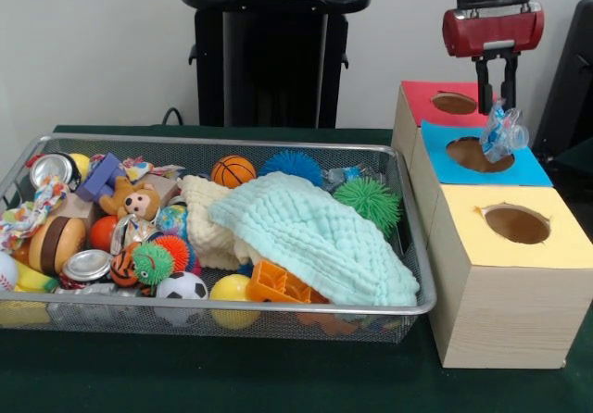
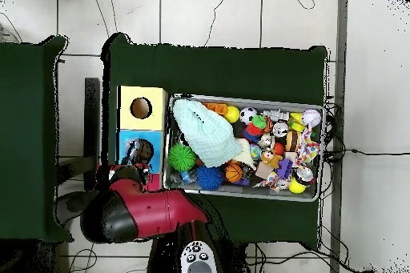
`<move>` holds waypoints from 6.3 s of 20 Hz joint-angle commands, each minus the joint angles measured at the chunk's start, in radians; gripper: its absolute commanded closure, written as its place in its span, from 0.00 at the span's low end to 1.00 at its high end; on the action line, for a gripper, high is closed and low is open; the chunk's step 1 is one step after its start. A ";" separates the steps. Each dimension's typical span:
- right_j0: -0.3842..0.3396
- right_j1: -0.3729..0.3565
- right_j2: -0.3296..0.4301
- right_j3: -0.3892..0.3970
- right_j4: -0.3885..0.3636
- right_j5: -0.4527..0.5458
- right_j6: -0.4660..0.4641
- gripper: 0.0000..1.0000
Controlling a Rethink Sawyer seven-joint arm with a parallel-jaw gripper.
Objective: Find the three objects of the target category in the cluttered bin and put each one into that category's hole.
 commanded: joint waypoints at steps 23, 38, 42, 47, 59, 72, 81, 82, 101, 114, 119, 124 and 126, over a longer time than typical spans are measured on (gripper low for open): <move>0.039 0.094 -0.069 0.081 -0.040 -0.054 0.143 1.00; 0.025 0.080 -0.057 0.090 -0.039 -0.054 0.146 1.00; 0.036 0.074 -0.068 0.089 -0.036 -0.041 0.144 0.00; 0.042 0.070 -0.076 0.089 -0.036 -0.023 0.135 0.00; 0.053 0.044 -0.071 0.087 -0.008 -0.046 0.161 0.00; 0.068 0.003 -0.287 0.036 -0.023 0.072 0.102 0.00; 0.045 -0.019 -0.318 0.044 -0.026 0.082 0.100 0.00; 0.018 -0.010 -0.292 0.053 -0.030 0.090 0.091 0.00; 0.054 0.128 -0.287 0.096 -0.039 0.033 0.118 0.00; 0.015 0.216 -0.278 0.098 -0.091 -0.123 0.139 0.00; -0.015 0.250 -0.257 0.080 -0.119 -0.188 0.150 0.00; -0.035 0.254 -0.240 0.076 -0.128 -0.203 0.154 0.00; -0.033 0.258 -0.242 0.076 -0.133 -0.228 0.157 0.00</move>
